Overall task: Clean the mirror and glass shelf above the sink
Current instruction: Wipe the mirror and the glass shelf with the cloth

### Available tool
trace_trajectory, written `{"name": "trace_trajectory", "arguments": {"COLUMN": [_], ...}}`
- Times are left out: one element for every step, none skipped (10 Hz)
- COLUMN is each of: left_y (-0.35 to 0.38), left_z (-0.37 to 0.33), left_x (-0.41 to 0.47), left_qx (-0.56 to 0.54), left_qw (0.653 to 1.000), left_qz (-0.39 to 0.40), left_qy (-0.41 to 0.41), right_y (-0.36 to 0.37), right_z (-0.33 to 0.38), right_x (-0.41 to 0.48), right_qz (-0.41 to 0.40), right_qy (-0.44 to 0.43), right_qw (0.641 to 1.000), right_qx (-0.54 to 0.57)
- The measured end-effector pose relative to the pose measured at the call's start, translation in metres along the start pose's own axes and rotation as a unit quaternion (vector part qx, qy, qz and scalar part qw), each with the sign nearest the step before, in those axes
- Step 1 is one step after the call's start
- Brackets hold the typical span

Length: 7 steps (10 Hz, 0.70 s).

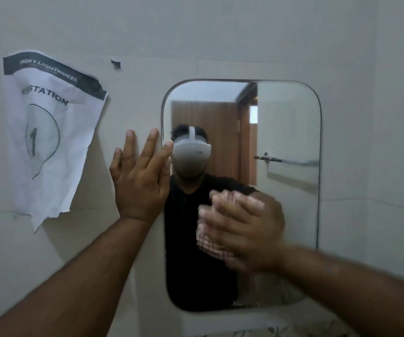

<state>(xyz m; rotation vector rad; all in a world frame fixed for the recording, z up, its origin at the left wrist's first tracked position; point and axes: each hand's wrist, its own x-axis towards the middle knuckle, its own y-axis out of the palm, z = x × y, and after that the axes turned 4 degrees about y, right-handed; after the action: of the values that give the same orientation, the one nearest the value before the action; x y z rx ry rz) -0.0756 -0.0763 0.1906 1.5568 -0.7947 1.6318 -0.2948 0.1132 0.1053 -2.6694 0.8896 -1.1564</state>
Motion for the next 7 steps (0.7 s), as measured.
{"name": "trace_trajectory", "arguments": {"left_y": [0.000,0.002,0.002,0.001,0.001,0.002,0.003], "left_z": [-0.001,0.000,0.001,0.000,0.000,0.001,0.001], "left_x": [0.000,-0.001,-0.001,-0.001,0.000,-0.001,-0.002], "left_qx": [-0.004,-0.001,-0.001,0.001,0.004,0.009,0.006], "left_qw": [1.000,1.000,1.000,1.000,1.000,1.000,1.000], "left_qz": [-0.003,-0.007,-0.010,-0.013,-0.011,-0.011,-0.007], "left_qy": [0.001,0.003,0.004,0.002,0.000,0.003,-0.001], "right_y": [0.030,0.032,0.023,0.011,-0.028,-0.059,-0.106], "right_z": [0.046,0.055,0.064,0.052,0.034,0.002,-0.073], "right_x": [-0.049,-0.051,-0.063,-0.065,-0.047,-0.039,0.020], "right_qz": [0.021,0.237,0.216,0.073,0.065,0.072,-0.013], "right_qy": [-0.095,-0.059,0.011,-0.035,-0.011,-0.018,0.019], "right_qw": [0.898,0.453,0.501,0.831,0.886,0.952,1.000], "right_qx": [0.429,0.857,0.838,0.550,0.459,0.296,0.018]}}
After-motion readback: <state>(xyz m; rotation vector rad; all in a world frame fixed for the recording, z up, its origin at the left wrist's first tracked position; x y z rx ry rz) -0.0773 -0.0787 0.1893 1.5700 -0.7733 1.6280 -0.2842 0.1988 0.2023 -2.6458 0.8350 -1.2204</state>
